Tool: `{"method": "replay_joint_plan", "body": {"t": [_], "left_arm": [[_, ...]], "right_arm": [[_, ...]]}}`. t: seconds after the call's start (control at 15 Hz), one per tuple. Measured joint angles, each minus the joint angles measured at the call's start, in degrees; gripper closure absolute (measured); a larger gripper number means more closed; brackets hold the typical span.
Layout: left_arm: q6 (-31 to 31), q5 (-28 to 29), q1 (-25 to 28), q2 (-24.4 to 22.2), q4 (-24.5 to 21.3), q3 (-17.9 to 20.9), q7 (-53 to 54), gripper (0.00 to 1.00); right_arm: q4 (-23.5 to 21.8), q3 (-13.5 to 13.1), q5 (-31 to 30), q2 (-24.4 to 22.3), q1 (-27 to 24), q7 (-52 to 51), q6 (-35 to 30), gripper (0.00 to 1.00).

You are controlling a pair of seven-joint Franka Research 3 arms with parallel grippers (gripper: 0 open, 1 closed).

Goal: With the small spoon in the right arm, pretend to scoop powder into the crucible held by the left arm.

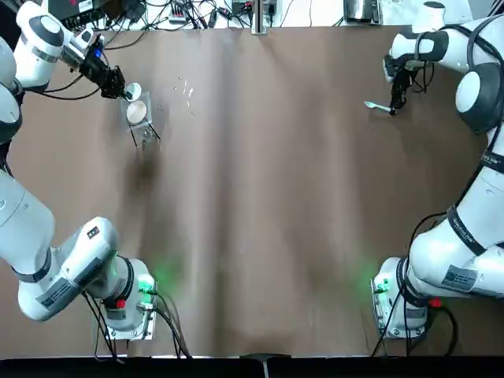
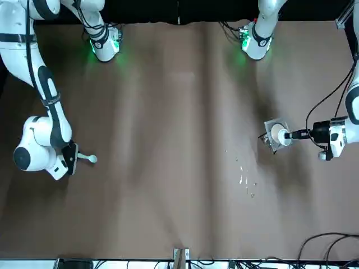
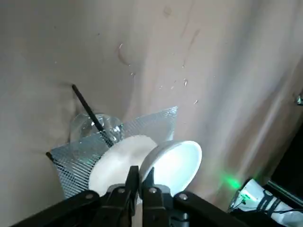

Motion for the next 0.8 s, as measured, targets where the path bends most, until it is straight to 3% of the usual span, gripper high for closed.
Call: {"method": "replay_joint_plan", "body": {"t": [0.6, 0.73, 0.8], "left_arm": [[0.7, 1.4, -1.6, 1.6, 0.0, 0.0, 0.1, 0.93], [0.7, 2.9, -1.6, 1.6, 0.0, 0.0, 0.1, 0.93], [0.7, 3.1, -1.6, 1.6, 0.0, 0.0, 0.1, 0.93]], "right_arm": [[-1.8, -0.4, -0.3, 0.3, 0.2, 0.0, 3.2, 0.75], [-1.8, -0.4, -0.4, 0.3, 0.3, 0.0, 3.1, 0.74], [-1.8, -0.4, -0.5, 0.3, 0.4, 0.0, 2.8, 0.67]]}}
